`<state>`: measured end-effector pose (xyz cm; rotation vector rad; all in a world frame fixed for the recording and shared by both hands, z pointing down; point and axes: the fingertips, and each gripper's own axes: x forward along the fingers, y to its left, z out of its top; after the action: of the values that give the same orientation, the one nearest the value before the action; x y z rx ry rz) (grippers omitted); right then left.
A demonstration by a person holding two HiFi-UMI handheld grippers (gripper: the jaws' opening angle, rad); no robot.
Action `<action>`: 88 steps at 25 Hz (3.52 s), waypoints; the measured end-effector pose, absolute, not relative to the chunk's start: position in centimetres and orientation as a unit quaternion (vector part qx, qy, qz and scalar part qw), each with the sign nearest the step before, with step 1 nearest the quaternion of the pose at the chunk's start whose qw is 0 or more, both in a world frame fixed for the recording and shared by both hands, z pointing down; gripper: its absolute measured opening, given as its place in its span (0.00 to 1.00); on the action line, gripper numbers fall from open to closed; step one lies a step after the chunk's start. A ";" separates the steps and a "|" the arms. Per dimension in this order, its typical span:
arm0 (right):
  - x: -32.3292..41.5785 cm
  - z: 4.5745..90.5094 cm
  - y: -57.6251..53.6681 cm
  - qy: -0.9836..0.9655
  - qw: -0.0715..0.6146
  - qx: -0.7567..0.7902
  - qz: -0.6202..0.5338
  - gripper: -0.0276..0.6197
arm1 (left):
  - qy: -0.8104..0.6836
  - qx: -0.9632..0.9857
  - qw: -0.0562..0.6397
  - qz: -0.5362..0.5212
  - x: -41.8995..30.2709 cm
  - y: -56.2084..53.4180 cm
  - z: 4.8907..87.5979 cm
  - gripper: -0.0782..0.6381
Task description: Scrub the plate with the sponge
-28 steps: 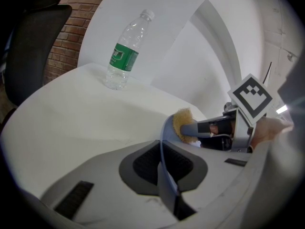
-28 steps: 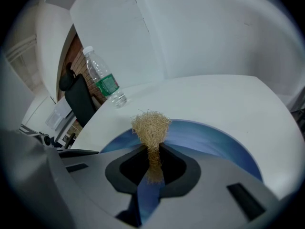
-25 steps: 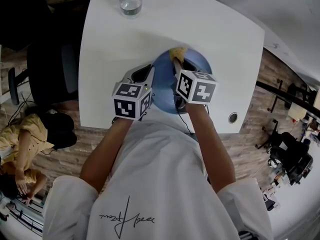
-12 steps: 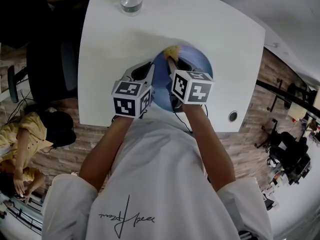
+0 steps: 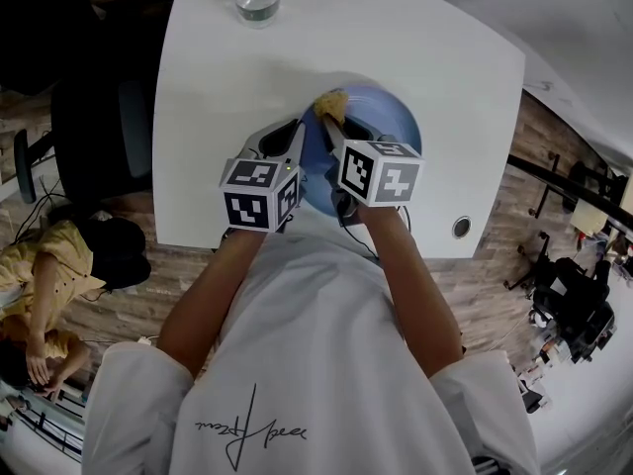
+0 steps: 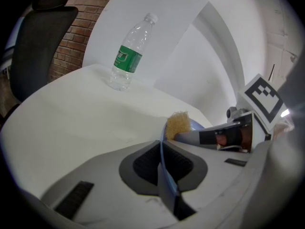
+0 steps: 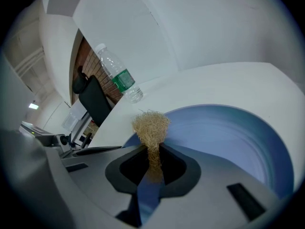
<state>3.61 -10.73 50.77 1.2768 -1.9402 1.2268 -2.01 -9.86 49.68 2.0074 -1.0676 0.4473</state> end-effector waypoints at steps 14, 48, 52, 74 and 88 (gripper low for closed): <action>2.6 50.8 -9.3 -0.710 0.242 0.461 0.474 0.11 | -0.419 0.786 0.423 0.164 -2.1 -9.8 49.8 0.14; 0.1 51.4 -3.1 -0.698 0.229 0.325 0.596 0.11 | -0.424 0.784 0.422 0.166 -2.0 -9.8 49.9 0.14; -0.2 51.3 -2.2 -0.697 0.230 0.300 0.609 0.11 | -0.426 0.785 0.419 0.165 -2.0 -9.9 49.8 0.14; -0.1 51.3 0.6 -0.706 0.279 0.257 0.598 0.11 | -0.425 0.785 0.419 0.167 -2.1 -9.8 49.7 0.15; 0.4 51.3 1.6 -0.711 0.284 0.228 0.602 0.11 | -0.423 0.786 0.418 0.167 -2.0 -9.7 49.8 0.15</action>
<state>0.41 1.57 51.31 0.6112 -1.9010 1.6095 -1.99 -9.68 49.80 1.9735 -1.0620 0.4203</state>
